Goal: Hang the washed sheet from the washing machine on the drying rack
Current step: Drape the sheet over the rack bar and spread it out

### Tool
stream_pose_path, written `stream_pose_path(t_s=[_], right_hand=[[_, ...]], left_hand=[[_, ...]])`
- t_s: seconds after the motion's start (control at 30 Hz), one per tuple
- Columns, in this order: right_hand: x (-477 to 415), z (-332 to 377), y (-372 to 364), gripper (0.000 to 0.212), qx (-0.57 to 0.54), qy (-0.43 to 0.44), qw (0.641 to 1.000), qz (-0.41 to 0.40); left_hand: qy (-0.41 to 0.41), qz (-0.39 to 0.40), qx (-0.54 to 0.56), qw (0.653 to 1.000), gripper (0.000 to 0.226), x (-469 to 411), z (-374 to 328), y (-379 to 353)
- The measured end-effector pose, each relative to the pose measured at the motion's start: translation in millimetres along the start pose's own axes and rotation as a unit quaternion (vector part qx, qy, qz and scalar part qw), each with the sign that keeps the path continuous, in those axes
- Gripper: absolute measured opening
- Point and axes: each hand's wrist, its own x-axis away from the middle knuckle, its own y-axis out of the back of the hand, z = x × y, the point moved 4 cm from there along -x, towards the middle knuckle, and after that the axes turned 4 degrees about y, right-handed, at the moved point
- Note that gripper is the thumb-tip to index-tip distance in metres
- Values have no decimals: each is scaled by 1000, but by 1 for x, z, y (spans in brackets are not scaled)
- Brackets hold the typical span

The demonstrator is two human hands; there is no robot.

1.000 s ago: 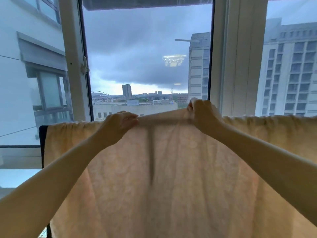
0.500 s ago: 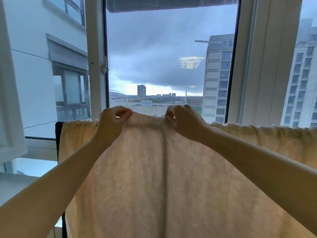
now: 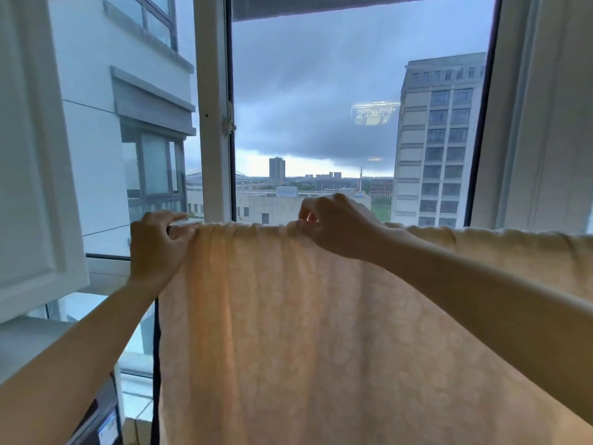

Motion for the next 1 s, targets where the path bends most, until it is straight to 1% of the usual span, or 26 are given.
stream_pose_path(t_s=[0.07,0.1,0.17,0.2,0.23,0.27,0.3,0.33,0.4,0.47,0.53,0.6,0.63,0.7,0.73,0.83,0.9,0.97,1.0], right_hand=[[-10,11,-9,28,-2,6,1000,8],[-14,16,-13,31,-3,11,1000,10],[-23,27,-21,39,-2,19,1000,14],[-27,31,-26,41,0,18,1000,18],[-31,36,-31,41,1,16,1000,23],[-34,40,-37,39,3,15,999,28],[-37,44,-42,35,6,15,999,30],[-40,48,-45,30,11,17,999,25],[-46,54,-48,18,19,19,1000,9],[-51,55,-48,14,14,7,1000,-8],[-54,55,-48,13,16,-12,999,-29],[-59,52,-49,12,16,-49,997,-63],[-61,49,-49,11,13,-72,994,-86],[-64,46,-49,11,7,-110,988,-109],[-65,47,-50,12,6,-114,989,-94],[-66,52,-57,14,-2,-96,995,-11],[-67,54,-60,16,-1,-89,996,10],[-70,56,-63,16,-10,-76,997,14],[-72,58,-63,14,-14,-69,997,10]], left_hand=[[29,12,-1,1000,51,-5,11,2],[62,27,11,998,60,-7,18,1],[165,83,59,981,76,-9,31,-2],[228,117,96,962,76,-8,35,-2],[281,152,144,937,68,-7,39,-3],[309,179,185,915,57,-7,41,-3],[312,194,203,908,48,-7,42,0],[297,199,200,912,41,-9,43,4],[244,189,176,935,33,-16,46,12],[178,165,134,961,30,-25,47,18],[123,134,112,977,30,-33,44,23],[82,86,106,987,29,-42,39,29],[76,64,112,989,28,-48,37,32],[103,50,143,983,27,-58,42,32],[123,64,154,978,27,-61,46,30],[169,126,181,961,29,-63,59,21],[188,140,222,946,29,-59,62,22],[172,186,230,940,31,-55,63,23],[153,217,205,942,35,-54,64,24]])
